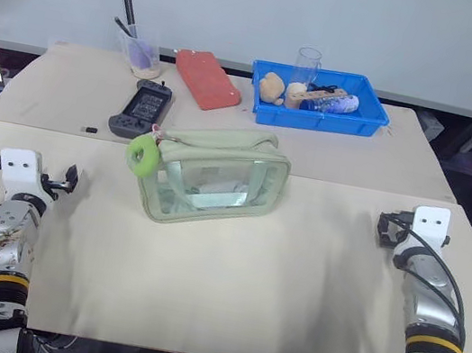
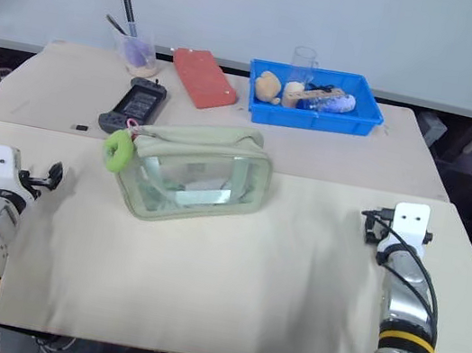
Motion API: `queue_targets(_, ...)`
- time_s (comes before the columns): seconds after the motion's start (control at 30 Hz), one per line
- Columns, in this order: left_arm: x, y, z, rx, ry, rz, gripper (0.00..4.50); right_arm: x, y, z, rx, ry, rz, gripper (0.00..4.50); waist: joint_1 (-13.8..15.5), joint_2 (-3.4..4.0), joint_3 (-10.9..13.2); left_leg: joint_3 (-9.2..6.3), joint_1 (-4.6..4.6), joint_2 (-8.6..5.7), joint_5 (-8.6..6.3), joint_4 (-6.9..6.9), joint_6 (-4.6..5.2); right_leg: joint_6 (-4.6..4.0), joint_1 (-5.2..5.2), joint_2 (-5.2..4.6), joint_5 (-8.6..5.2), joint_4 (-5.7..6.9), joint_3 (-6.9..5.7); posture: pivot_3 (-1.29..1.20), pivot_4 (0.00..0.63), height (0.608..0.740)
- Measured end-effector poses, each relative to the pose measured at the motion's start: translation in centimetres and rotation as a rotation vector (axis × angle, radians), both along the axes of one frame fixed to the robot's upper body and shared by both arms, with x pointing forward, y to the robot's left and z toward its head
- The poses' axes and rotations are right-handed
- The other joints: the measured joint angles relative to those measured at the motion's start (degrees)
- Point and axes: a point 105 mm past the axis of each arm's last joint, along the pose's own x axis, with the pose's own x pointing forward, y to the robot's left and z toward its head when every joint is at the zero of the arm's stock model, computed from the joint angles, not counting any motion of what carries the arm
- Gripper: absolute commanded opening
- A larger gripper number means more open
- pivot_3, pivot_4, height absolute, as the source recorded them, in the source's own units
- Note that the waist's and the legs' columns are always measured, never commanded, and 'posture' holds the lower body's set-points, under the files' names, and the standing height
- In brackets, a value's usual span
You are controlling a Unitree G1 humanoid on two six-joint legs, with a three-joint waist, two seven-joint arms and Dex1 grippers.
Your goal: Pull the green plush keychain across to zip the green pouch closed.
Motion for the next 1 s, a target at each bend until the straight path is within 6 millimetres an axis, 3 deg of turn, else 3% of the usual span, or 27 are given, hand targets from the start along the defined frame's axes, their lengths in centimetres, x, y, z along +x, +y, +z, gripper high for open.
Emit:
queue_targets(0.13,-0.4,-0.1,0.4,0.011,0.006,-0.058,4.5,0.3,0.4,0.5,0.0,-0.004,0.034,4.48,-0.31,0.0,0.01,0.02,-0.06,0.01,0.0,0.0,0.0,0.0,-0.07,0.01,0.0,0.01,0.03,0.0,0.15,0.74)
queue_targets(0.27,-0.7,-0.6,3.8,0.017,-0.028,-0.193,4.5,1.0,1.0,3.5,-0.026,-0.027,0.165,4.48,-0.56,0.01,0.06,0.01,-0.11,0.04,0.0,0.0,0.0,-0.01,-0.12,0.03,0.0,0.01,0.02,0.0,0.15,0.74)
queue_targets(0.4,-0.9,-2.2,11.9,0.172,-0.079,-0.376,4.5,0.8,4.3,8.5,-0.083,-0.031,0.487,4.48,-0.65,0.02,0.14,0.01,-0.13,0.09,0.0,-0.02,0.0,0.09,-0.11,0.08,-0.06,-0.08,0.0,0.0,0.15,0.74)
queue_targets(0.47,-0.8,-5.1,15.9,0.223,-0.107,-0.514,4.5,-0.2,6.5,10.3,-0.105,0.003,0.677,4.48,-0.3,0.03,0.2,0.01,-0.17,0.11,0.0,-0.04,0.0,0.35,-0.05,0.13,-0.22,-0.28,0.0,0.0,0.15,0.74)
queue_targets(0.57,-1.1,-10.3,19.6,0.302,-0.113,-0.725,4.5,-1.6,9.6,12.8,-0.128,0.029,0.891,4.48,-0.04,0.11,0.25,0.02,-0.18,0.09,-0.01,-0.05,-0.01,0.44,0.02,0.14,-0.18,-0.48,0.08,0.0,0.15,0.74)
queue_targets(0.7,-1.9,-17.4,20.6,0.366,-0.049,-1.025,4.5,-3.8,14.2,15.8,-0.119,0.043,1.136,4.48,0.07,0.13,0.3,0.01,-0.38,0.14,-0.02,-0.06,0.0,0.48,-0.13,0.25,-0.16,-0.53,0.11,0.0,0.15,0.74)
queue_targets(0.83,-3.2,-23.1,20.1,0.485,0.012,-1.268,4.5,-5.5,17.9,18.9,-0.157,0.004,1.261,4.48,-0.09,0.19,0.35,0.02,-0.53,0.23,-0.04,-0.06,-0.02,0.46,-0.33,0.4,-0.16,-0.52,0.16,0.0,0.15,0.74)
queue_targets(0.9,-3.2,-25.1,19.0,0.536,0.05,-1.332,4.5,-6.0,19.0,20.5,-0.17,-0.036,1.273,4.48,0.05,0.22,0.36,0.01,-0.54,0.23,-0.04,-0.06,-0.02,0.45,-0.33,0.42,-0.16,-0.51,0.16,0.0,0.15,0.74)
queue_targets(1.0,-2.2,-25.7,16.7,0.596,0.147,-1.318,4.5,-6.9,19.8,20.7,-0.191,-0.029,1.285,4.48,0.2,0.21,0.37,0.01,-0.57,0.23,-0.04,-0.06,-0.02,0.45,-0.33,0.43,-0.16,-0.51,0.18,0.0,0.15,0.74)
